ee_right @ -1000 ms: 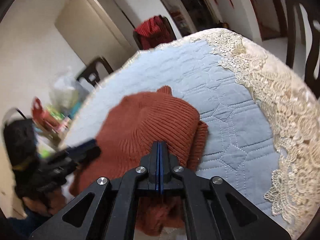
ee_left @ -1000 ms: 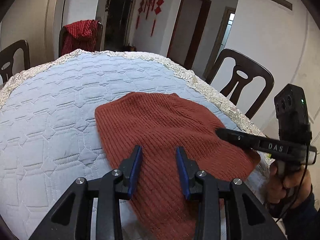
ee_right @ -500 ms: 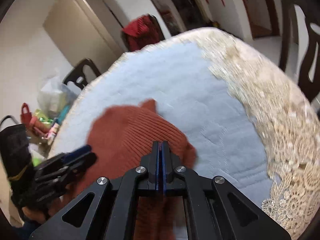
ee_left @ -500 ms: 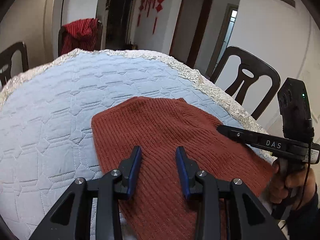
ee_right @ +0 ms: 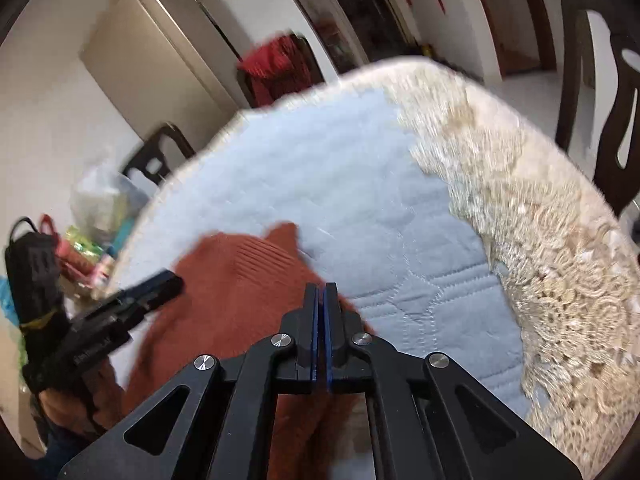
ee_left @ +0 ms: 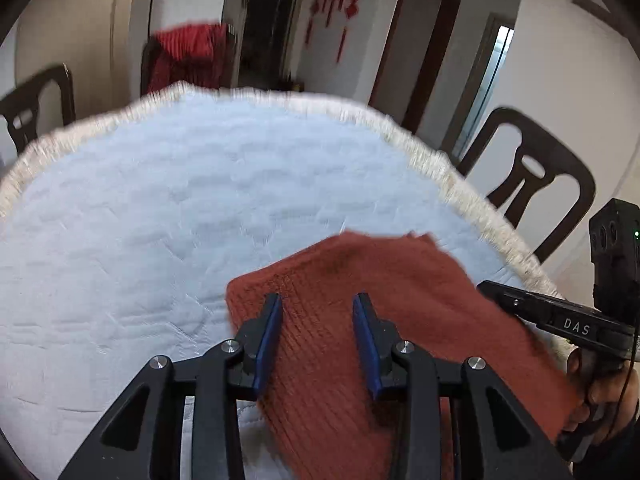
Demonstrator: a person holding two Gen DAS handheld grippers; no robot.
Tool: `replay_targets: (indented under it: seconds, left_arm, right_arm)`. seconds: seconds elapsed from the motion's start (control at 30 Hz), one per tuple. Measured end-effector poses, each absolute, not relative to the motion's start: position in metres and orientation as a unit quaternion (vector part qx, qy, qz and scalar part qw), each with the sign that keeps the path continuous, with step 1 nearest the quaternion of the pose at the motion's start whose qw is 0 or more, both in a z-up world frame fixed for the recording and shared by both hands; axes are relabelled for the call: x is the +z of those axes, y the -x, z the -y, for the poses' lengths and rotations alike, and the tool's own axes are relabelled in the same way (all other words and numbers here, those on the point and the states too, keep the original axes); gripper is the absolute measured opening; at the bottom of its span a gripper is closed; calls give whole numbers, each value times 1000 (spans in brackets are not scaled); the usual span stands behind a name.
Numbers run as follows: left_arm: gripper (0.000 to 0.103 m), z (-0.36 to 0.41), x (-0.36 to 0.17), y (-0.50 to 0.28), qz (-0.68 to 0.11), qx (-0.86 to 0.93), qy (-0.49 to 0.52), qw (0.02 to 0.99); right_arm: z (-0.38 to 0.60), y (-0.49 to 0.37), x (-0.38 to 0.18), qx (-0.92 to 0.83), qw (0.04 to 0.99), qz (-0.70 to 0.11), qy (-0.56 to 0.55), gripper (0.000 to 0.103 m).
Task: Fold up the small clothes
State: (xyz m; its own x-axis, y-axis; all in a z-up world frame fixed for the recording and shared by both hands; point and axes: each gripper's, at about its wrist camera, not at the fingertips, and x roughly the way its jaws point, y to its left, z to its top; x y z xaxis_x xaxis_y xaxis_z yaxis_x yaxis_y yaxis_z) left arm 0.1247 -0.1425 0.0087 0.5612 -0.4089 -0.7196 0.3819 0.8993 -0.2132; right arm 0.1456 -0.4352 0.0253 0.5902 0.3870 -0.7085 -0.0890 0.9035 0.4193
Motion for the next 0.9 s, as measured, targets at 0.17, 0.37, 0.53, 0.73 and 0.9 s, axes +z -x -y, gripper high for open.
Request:
replay_targets:
  seconds: [0.17,0.37,0.53,0.73,0.9]
  left_arm:
    - [40,139,21,-108,-395,-239,29,886]
    - [39,126,45,-57,-361,-275,23,891]
    - [39,123,51,-13,-345,-303,-5,888]
    - [39,130,28,8,-362,-303,-31,881]
    - [39,133,24,3,-360,-294,-27,885]
  right_arm:
    - [443,-139,29,139,876,-424,-184,1]
    - [440,-90,59,187,891,-379,-163,1]
    - [424,-51,65,224,892,-375,-117,1]
    - [420,-33,50,215,888,-399,-83,1]
    - [422,-37,37,203,888,-403,-82,0]
